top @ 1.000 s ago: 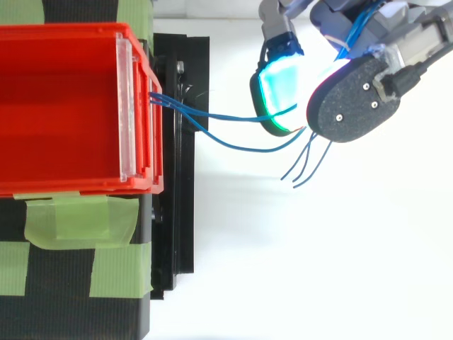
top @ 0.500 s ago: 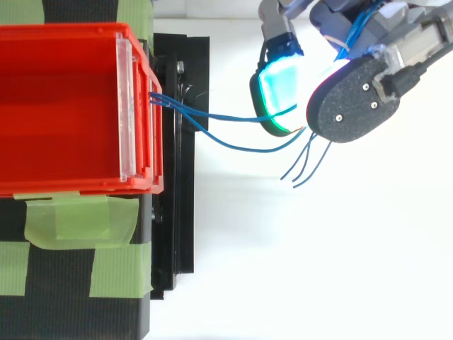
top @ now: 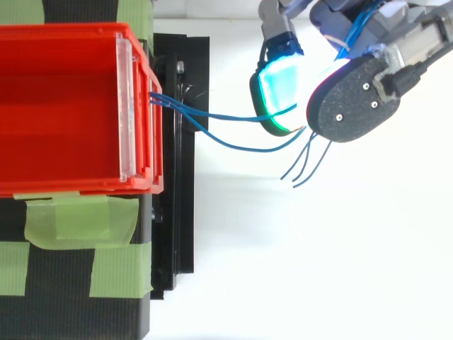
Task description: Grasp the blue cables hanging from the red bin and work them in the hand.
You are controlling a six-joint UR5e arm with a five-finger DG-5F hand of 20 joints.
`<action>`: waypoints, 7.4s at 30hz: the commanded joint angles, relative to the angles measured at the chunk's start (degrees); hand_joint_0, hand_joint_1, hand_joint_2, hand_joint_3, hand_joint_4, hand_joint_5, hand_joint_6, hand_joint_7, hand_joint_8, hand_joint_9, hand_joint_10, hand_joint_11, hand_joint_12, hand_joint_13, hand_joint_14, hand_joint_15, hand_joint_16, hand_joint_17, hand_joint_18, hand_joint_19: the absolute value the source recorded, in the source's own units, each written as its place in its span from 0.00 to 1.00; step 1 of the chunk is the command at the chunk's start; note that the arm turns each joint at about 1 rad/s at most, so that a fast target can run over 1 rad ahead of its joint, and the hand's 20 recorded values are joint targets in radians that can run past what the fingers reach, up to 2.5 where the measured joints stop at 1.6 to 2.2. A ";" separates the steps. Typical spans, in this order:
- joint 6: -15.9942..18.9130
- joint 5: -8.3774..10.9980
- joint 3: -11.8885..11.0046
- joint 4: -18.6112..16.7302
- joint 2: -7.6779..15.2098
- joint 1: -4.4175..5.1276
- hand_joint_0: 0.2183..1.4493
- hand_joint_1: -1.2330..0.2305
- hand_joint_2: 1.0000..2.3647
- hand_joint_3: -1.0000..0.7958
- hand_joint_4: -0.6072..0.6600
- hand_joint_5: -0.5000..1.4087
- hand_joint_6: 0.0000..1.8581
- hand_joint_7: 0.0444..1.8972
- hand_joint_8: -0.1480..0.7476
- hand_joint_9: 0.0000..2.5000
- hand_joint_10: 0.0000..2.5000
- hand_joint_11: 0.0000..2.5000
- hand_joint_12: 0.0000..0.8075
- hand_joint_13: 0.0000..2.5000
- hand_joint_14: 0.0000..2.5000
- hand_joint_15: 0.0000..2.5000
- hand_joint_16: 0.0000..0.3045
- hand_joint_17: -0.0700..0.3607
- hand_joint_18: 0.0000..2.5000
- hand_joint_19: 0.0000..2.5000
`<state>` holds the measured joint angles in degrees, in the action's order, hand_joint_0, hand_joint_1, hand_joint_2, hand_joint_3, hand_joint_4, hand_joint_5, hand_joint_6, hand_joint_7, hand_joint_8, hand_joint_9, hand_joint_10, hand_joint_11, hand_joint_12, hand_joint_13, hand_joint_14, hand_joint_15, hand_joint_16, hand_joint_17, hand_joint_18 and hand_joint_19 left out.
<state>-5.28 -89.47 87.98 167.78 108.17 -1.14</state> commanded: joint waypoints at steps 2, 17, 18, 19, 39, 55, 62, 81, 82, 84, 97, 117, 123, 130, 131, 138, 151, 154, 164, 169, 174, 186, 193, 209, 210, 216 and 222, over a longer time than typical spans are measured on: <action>0.00 0.00 0.00 0.00 0.02 0.09 0.56 0.39 0.01 0.33 0.57 0.43 0.45 0.67 0.51 0.28 1.00 1.00 0.50 0.39 1.00 0.58 0.16 0.42 0.56 0.63; 0.00 0.00 0.00 0.00 0.02 0.00 0.56 0.39 0.01 0.33 0.57 0.43 0.45 0.67 0.51 0.28 1.00 1.00 0.51 0.39 1.00 0.59 0.17 0.43 0.56 0.62; 0.00 0.00 0.00 0.00 0.02 0.00 0.56 0.39 0.01 0.33 0.57 0.43 0.45 0.67 0.51 0.28 1.00 1.00 0.51 0.39 1.00 0.59 0.17 0.43 0.56 0.63; 0.00 0.00 0.08 0.00 0.02 0.00 0.56 0.39 0.01 0.33 0.57 0.43 0.45 0.67 0.51 0.28 1.00 1.00 0.50 0.39 1.00 0.58 0.17 0.43 0.56 0.62; 0.00 0.00 0.08 0.00 0.02 0.00 0.55 0.39 0.01 0.33 0.58 0.43 0.45 0.67 0.51 0.28 1.00 1.00 0.51 0.39 1.00 0.58 0.17 0.43 0.56 0.62; 0.00 0.00 0.08 0.00 0.02 0.00 0.55 0.39 0.01 0.33 0.58 0.43 0.46 0.67 0.51 0.28 1.00 1.00 0.51 0.39 1.00 0.58 0.16 0.42 0.56 0.63; 0.00 0.00 0.00 0.00 0.02 0.00 0.55 0.39 0.01 0.33 0.58 0.43 0.46 0.66 0.51 0.28 1.00 1.00 0.51 0.39 1.00 0.58 0.16 0.42 0.56 0.63; 0.00 0.00 0.00 0.00 0.02 0.00 0.55 0.39 0.01 0.33 0.58 0.43 0.46 0.66 0.51 0.28 1.00 1.00 0.50 0.39 1.00 0.58 0.16 0.42 0.56 0.62; 0.00 0.00 0.08 0.00 0.02 0.00 0.55 0.39 0.01 0.33 0.58 0.43 0.46 0.66 0.51 0.28 1.00 1.00 0.50 0.39 1.00 0.58 0.16 0.42 0.56 0.63; 0.00 0.00 0.00 0.00 0.02 0.00 0.55 0.39 0.01 0.33 0.58 0.43 0.46 0.66 0.51 0.28 1.00 1.00 0.50 0.39 1.00 0.58 0.17 0.43 0.56 0.62; 0.00 0.00 0.00 0.00 0.02 0.00 0.55 0.39 0.01 0.33 0.58 0.43 0.46 0.66 0.51 0.27 1.00 1.00 0.51 0.39 1.00 0.59 0.17 0.43 0.56 0.63; 0.00 0.00 0.00 0.00 0.02 0.00 0.55 0.39 0.01 0.33 0.58 0.43 0.46 0.66 0.51 0.27 1.00 1.00 0.50 0.39 1.00 0.58 0.16 0.42 0.56 0.63; 0.00 0.00 0.00 0.00 0.02 0.00 0.55 0.40 0.01 0.32 0.58 0.42 0.47 0.66 0.52 0.28 1.00 0.99 0.51 0.39 1.00 0.58 0.17 0.43 0.56 0.62; 0.00 0.00 0.08 0.00 0.02 0.00 0.55 0.40 0.01 0.31 0.59 0.42 0.47 0.66 0.53 0.27 1.00 1.00 0.51 0.39 1.00 0.57 0.17 0.43 0.56 0.62; 0.00 0.00 0.00 0.00 0.02 0.00 0.55 0.40 0.01 0.31 0.58 0.42 0.47 0.65 0.53 0.27 1.00 1.00 0.51 0.39 0.99 0.58 0.17 0.43 0.56 0.62; 0.00 0.00 0.00 0.00 0.02 0.00 0.55 0.40 0.01 0.31 0.59 0.42 0.46 0.66 0.53 0.27 1.00 0.99 0.51 0.39 1.00 0.58 0.17 0.43 0.56 0.62; 0.00 0.00 0.08 0.00 0.02 0.00 0.55 0.40 0.01 0.31 0.58 0.42 0.46 0.65 0.52 0.27 1.00 1.00 0.52 0.39 0.99 0.57 0.16 0.42 0.56 0.62; 0.00 0.00 0.08 0.00 0.02 0.00 0.56 0.40 0.01 0.31 0.59 0.42 0.46 0.66 0.52 0.27 1.00 1.00 0.50 0.39 0.99 0.57 0.17 0.43 0.56 0.62; 0.00 0.00 0.00 0.00 0.02 0.00 0.55 0.40 0.01 0.31 0.58 0.42 0.46 0.66 0.52 0.27 1.00 1.00 0.51 0.39 0.99 0.58 0.17 0.43 0.56 0.62; 0.00 0.00 0.08 0.00 0.02 0.00 0.55 0.40 0.01 0.31 0.58 0.42 0.46 0.66 0.52 0.27 1.00 1.00 0.51 0.39 0.99 0.59 0.16 0.42 0.56 0.62; 0.00 0.00 0.00 0.00 0.02 0.00 0.55 0.40 0.01 0.31 0.59 0.42 0.46 0.66 0.52 0.27 1.00 1.00 0.51 0.39 0.99 0.59 0.17 0.43 0.56 0.62; 0.00 0.00 0.00 0.00 0.02 0.00 0.56 0.40 0.01 0.31 0.59 0.42 0.46 0.66 0.52 0.27 1.00 1.00 0.52 0.39 0.98 0.59 0.17 0.43 0.56 0.62; 0.00 0.00 0.08 0.00 0.02 0.00 0.56 0.40 0.01 0.31 0.59 0.42 0.46 0.66 0.52 0.28 1.00 1.00 0.51 0.39 0.98 0.59 0.17 0.43 0.56 0.61; 0.00 0.00 0.00 0.00 0.02 0.00 0.56 0.40 0.01 0.31 0.58 0.43 0.45 0.66 0.52 0.27 1.00 1.00 0.51 0.39 0.98 0.59 0.17 0.43 0.56 0.61; 0.00 0.00 0.00 0.00 0.02 0.00 0.56 0.40 0.01 0.31 0.58 0.43 0.45 0.66 0.52 0.27 1.00 0.99 0.50 0.39 0.98 0.59 0.17 0.43 0.56 0.62; 0.00 0.00 0.08 0.00 0.02 0.00 0.56 0.40 0.01 0.31 0.58 0.43 0.45 0.66 0.52 0.27 1.00 0.99 0.51 0.40 0.98 0.59 0.17 0.43 0.55 0.61; 0.00 0.00 0.08 0.00 0.02 0.00 0.56 0.40 0.01 0.31 0.58 0.43 0.45 0.67 0.52 0.27 1.00 1.00 0.51 0.40 0.98 0.59 0.17 0.43 0.55 0.61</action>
<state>-5.27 -89.47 88.01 167.78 108.18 -1.14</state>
